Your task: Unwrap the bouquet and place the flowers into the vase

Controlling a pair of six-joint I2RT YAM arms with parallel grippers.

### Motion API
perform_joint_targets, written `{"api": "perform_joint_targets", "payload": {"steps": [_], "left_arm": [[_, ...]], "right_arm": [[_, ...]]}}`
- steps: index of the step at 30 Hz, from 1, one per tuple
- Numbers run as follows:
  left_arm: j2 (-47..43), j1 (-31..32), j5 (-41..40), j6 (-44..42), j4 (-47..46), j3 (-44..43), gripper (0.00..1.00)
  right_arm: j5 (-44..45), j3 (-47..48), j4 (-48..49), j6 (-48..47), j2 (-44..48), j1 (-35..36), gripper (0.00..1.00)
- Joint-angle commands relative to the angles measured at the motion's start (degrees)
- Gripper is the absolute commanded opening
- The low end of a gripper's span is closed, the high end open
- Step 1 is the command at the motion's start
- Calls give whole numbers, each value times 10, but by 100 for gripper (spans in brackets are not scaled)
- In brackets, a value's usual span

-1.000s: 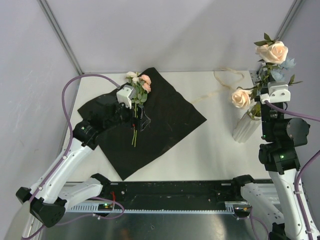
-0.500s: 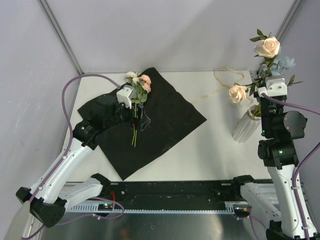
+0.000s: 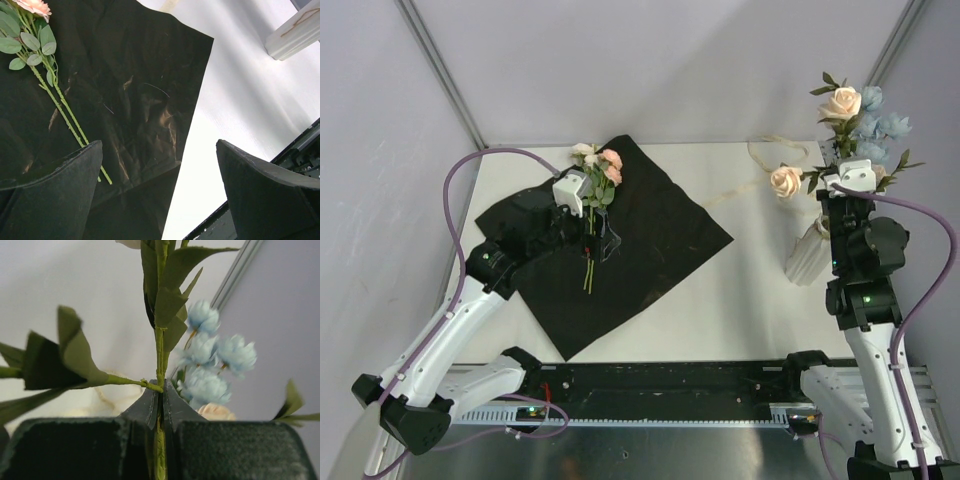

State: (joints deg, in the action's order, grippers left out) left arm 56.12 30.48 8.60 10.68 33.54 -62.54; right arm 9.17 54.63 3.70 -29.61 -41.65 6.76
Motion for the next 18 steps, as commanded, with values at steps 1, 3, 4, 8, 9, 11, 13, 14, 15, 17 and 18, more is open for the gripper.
{"api": "perform_joint_targets", "payload": {"steps": [1, 3, 4, 8, 9, 11, 13, 14, 15, 17, 18], "left_arm": [[-3, 3, -12, 6, -16, 5, 100], [-2, 3, -12, 6, -16, 6, 100], [-2, 3, -13, 6, -16, 6, 100], [-2, 3, -27, 7, -15, 6, 100], [-2, 3, -31, 7, -15, 7, 100], [-3, 3, -41, 8, -15, 7, 100], [-5, 3, -50, 9, -15, 7, 100], [-6, 3, -55, 9, -15, 7, 100], [-7, 3, -58, 9, -15, 7, 100], [-8, 2, -64, 9, -14, 7, 100], [-8, 3, -66, 9, -14, 7, 100]], "right_arm": [[23, -33, -7, 63, 5, -7, 0], [32, -48, -12, 85, 4, -10, 0], [39, -53, -16, 96, 4, -10, 0], [79, -65, -32, 137, -2, -11, 3], [91, -65, -44, 146, -2, -11, 4], [129, -65, -55, 169, -1, -12, 9], [156, -66, -65, 192, 4, -12, 14], [164, -65, -73, 203, 7, -13, 17], [170, -63, -81, 218, 12, -13, 19], [189, -60, -95, 246, 21, -13, 27], [197, -56, -102, 256, 25, -13, 32]]}}
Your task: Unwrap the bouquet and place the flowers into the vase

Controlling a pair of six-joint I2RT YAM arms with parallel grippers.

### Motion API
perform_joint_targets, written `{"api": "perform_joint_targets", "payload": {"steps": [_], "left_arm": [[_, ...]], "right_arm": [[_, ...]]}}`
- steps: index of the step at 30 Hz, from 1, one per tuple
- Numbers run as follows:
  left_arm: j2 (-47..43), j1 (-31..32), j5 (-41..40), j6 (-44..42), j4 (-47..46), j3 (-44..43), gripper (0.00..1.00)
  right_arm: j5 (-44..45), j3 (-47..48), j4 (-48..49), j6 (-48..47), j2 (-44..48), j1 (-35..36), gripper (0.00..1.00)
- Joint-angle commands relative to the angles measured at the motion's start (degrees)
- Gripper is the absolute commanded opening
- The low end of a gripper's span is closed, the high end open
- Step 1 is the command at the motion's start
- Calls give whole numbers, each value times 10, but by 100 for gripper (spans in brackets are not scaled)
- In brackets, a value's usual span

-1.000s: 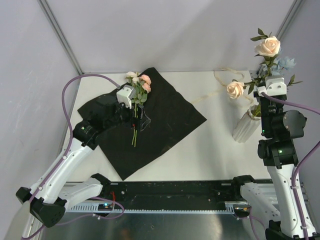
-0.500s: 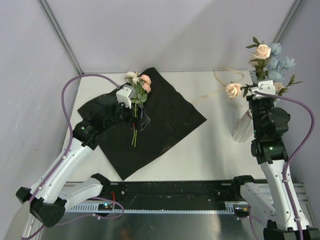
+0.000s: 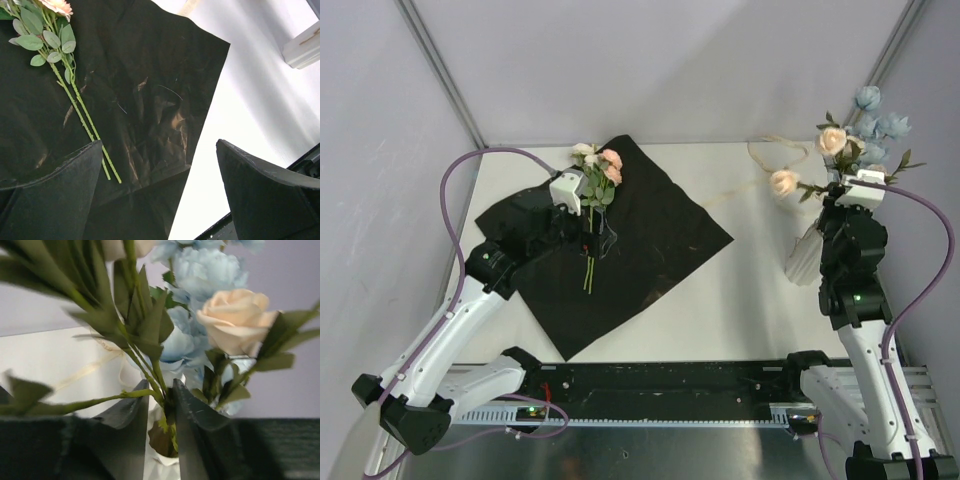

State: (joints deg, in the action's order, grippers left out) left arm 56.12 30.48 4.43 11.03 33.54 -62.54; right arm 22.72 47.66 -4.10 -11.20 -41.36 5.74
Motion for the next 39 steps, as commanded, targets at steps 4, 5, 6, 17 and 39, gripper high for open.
{"api": "perform_joint_targets", "payload": {"steps": [4, 5, 6, 17, 39], "left_arm": [[-8, 3, -27, 7, -14, 8, 100], [-8, 3, -27, 7, -14, 8, 100], [-8, 3, -28, 7, -14, 8, 100], [-6, 3, -28, 9, -15, 8, 100], [-2, 3, -37, 14, -15, 8, 100]], "right_arm": [[75, 43, -67, 105, 22, -2, 50], [78, 53, -80, 114, 19, -2, 53], [82, 65, -99, 123, 13, -3, 56], [64, 126, -246, 188, -37, -2, 66], [-86, 164, -457, 267, -11, -3, 83]]}}
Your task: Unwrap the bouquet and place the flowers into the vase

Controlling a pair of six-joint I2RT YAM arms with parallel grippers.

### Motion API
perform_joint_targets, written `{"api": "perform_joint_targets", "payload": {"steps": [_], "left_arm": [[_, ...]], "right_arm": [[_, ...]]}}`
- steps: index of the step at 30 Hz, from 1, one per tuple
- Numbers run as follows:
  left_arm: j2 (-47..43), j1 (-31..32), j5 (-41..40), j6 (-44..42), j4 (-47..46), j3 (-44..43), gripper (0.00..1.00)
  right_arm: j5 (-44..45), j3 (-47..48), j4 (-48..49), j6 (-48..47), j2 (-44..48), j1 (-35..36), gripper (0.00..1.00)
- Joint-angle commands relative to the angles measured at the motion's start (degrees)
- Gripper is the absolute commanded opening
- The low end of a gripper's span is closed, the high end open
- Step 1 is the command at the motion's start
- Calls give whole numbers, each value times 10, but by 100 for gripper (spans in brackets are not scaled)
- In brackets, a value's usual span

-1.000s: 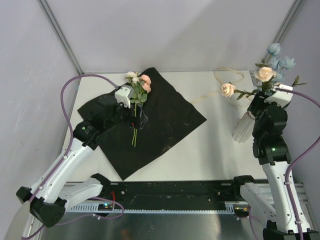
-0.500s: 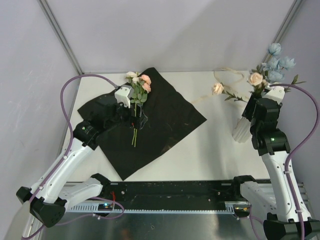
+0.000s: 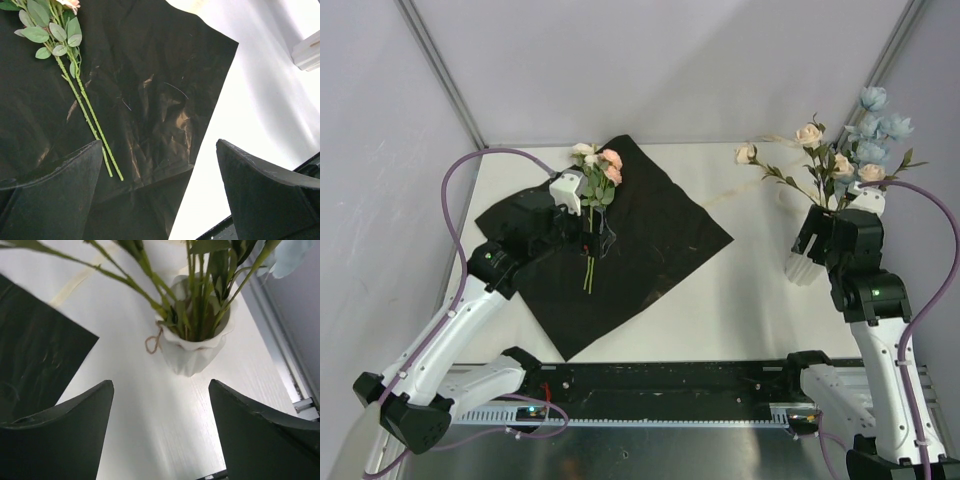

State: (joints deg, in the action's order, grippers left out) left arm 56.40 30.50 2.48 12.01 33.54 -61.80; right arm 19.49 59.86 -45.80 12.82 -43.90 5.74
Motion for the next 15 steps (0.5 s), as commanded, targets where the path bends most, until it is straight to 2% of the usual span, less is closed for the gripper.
{"api": "perform_joint_targets", "payload": {"steps": [1, 7, 9, 15], "left_arm": [[-5, 3, -32, 4, -15, 1, 100], [9, 2, -139, 3, -10, 5, 99], [32, 1, -168, -8, -2, 0, 95], [119, -35, -159, -1, 37, -58, 84]], "right_arm": [[-74, 53, -44, 26, 16, -3, 83], [-172, 78, -8, 6, 46, -3, 78], [-225, 76, 12, -3, 54, -2, 77], [-381, 34, 104, 18, 80, 10, 73]]}}
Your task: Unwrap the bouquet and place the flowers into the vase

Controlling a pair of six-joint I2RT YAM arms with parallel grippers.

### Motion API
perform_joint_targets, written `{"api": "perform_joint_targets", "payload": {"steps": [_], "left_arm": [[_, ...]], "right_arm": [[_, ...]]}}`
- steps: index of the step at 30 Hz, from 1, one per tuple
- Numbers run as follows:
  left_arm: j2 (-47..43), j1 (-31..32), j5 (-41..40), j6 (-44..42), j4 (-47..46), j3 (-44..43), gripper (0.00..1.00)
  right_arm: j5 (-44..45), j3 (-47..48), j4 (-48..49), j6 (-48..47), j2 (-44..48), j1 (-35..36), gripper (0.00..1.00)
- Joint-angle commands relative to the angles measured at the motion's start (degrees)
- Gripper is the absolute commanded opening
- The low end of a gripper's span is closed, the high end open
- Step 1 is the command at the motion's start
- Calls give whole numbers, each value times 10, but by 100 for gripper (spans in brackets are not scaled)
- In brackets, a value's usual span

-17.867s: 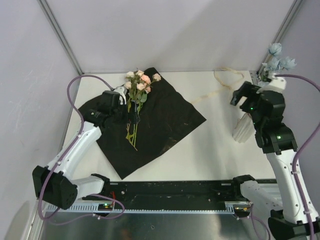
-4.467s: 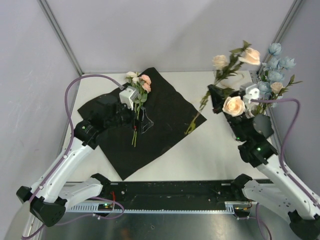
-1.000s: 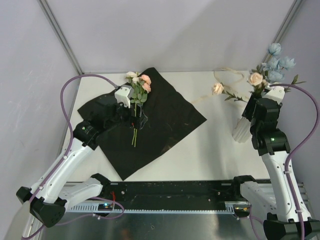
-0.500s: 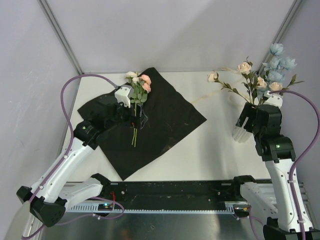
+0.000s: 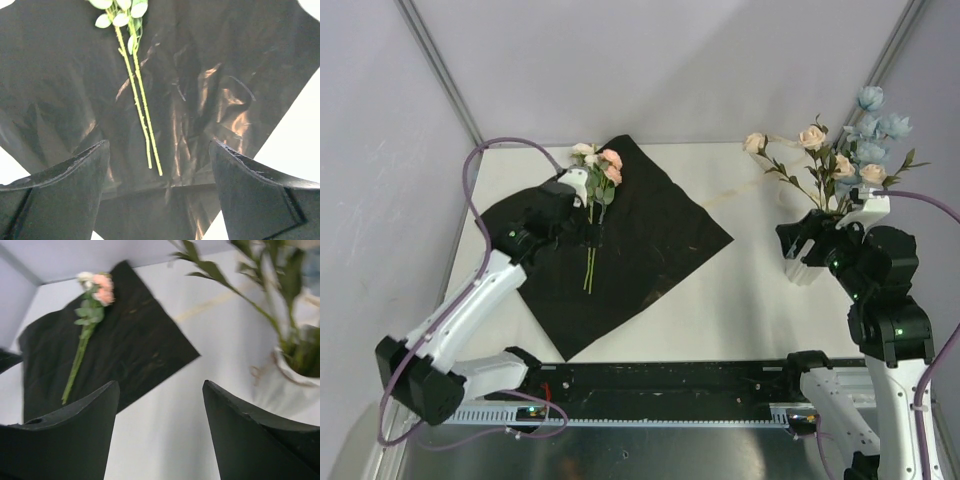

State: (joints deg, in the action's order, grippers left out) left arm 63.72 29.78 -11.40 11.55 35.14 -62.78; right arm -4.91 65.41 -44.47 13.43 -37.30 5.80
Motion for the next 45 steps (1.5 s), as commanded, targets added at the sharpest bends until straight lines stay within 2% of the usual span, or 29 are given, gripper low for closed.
{"api": "perform_joint_targets", "payload": {"steps": [1, 4, 8, 13, 16, 23, 27, 39, 45], "left_arm": [[60, -44, -6, 10, 22, -56, 82], [111, -95, 19, 25, 24, -78, 73], [195, -137, 58, 26, 24, -98, 63], [301, -161, 101, 26, 23, -145, 52], [359, -164, 107, 29, 24, -196, 49], [490, -164, 110, 53, 23, -273, 42], [534, -164, 103, 58, 23, -290, 40], [583, -164, 104, 58, 23, -305, 32], [586, -164, 101, 58, 23, -306, 23]], "right_arm": [[-153, -36, 112, 20, 19, 21, 72], [-145, -62, 162, 21, 31, 70, 70], [-71, -79, 194, 8, 32, 171, 69], [-15, -93, 222, -10, 16, 282, 69], [0, -94, 231, -24, 5, 316, 69], [-4, -94, 237, -26, 8, 330, 69], [-1, -94, 234, -31, 20, 331, 69], [12, -94, 235, -43, 17, 331, 69], [17, -94, 235, -45, 13, 331, 69]]}}
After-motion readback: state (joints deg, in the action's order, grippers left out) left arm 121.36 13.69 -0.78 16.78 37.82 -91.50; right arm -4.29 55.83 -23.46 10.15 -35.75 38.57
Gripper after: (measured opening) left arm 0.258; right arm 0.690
